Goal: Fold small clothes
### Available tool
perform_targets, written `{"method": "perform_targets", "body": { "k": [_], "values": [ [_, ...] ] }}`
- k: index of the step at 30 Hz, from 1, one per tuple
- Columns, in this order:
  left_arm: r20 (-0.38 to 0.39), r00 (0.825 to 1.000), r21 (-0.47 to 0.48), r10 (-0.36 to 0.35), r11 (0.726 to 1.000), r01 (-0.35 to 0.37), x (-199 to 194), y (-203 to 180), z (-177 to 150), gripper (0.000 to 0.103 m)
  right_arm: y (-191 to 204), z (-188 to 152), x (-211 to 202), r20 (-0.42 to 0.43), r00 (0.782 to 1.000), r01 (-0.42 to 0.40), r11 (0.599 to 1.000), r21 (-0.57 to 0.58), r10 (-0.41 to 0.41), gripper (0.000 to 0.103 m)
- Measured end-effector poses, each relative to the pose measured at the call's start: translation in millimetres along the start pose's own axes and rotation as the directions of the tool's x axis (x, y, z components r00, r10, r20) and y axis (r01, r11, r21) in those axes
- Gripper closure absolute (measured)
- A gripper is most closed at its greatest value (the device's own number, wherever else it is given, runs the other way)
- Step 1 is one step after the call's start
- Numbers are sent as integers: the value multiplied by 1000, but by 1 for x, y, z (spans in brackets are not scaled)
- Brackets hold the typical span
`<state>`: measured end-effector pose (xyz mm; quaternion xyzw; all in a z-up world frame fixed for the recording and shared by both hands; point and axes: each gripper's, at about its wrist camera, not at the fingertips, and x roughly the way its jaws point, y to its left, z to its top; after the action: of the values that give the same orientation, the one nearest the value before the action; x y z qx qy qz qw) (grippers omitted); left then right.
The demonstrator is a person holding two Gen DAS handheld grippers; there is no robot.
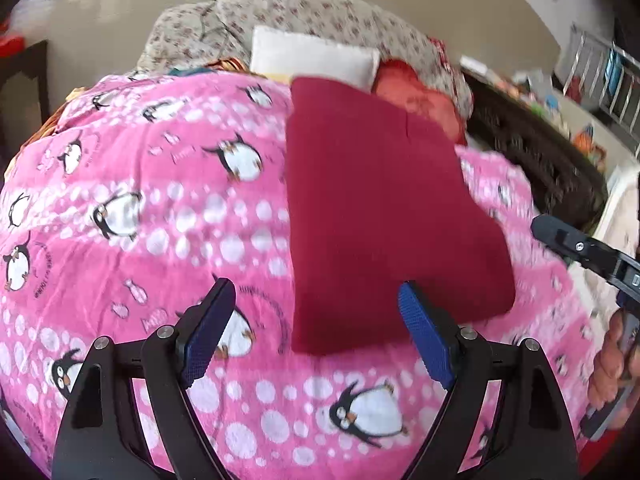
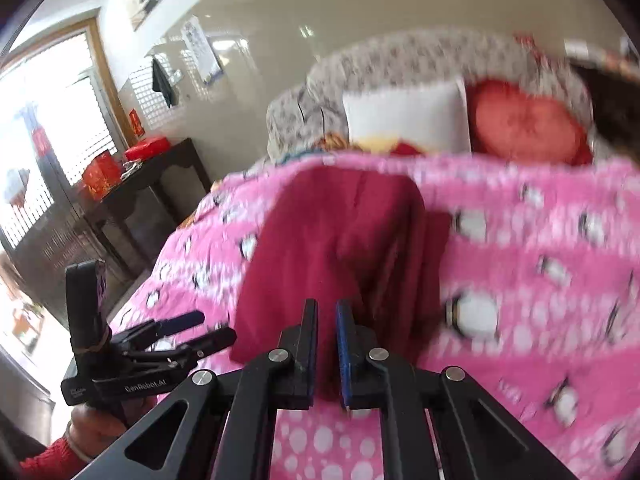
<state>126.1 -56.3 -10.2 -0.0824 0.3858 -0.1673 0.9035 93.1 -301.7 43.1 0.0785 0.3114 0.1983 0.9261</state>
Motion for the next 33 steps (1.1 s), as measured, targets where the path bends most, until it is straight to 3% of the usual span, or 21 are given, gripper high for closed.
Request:
{"method": "perform_targets", "body": {
  "k": [5, 8, 10, 15, 21, 24, 27, 29, 30, 32, 33],
  "values": [
    [22, 998, -9, 54, 999, -54, 16, -5, 21, 19, 8, 24, 44, -19, 1000, 10, 1000, -23, -10, 95],
    [13, 997, -1, 81, 997, -81, 32, -7, 24, 19, -13, 27, 83, -58, 993, 102, 995, 5, -102, 95],
    [9, 996, -4, 87, 996, -87, 41, -7, 25, 19, -34, 25, 103, -90, 992, 92, 995, 42, -87, 97],
    [22, 995, 11, 94, 996, -94, 51, -9, 27, 17, -57, 27, 106, -63, 998, 18, 991, 134, -10, 101],
    [12, 996, -7, 88, 996, -88, 49, -7, 26, 17, -26, 18, 63, -71, 997, -18, 996, 91, 25, 95],
    [6, 996, -14, 89, 996, -88, 49, -8, 26, 17, -13, 1, 62, -102, 995, 14, 1000, 27, -11, 79],
    [-7, 996, -17, 90, 996, -90, 49, -8, 24, 17, -19, -11, 78, -133, 989, 70, 997, 14, -68, 79],
    [-17, 997, -25, 69, 997, -70, 42, -5, 23, 17, -22, -9, 67, -107, 994, 38, 998, 50, -33, 77],
    [-12, 998, -33, 58, 998, -59, 38, -3, 23, 17, -23, -8, 59, -86, 996, 19, 998, 67, -14, 71],
    [0, 999, -60, 43, 997, -43, 31, 5, 24, 17, -30, -4, 40, -16, 1000, 16, 996, 87, -14, 46],
    [2, 999, -72, 44, 996, -43, 29, 9, 26, 17, -36, -3, 35, 11, 999, 42, 995, 95, -44, 28]
  ]
}}
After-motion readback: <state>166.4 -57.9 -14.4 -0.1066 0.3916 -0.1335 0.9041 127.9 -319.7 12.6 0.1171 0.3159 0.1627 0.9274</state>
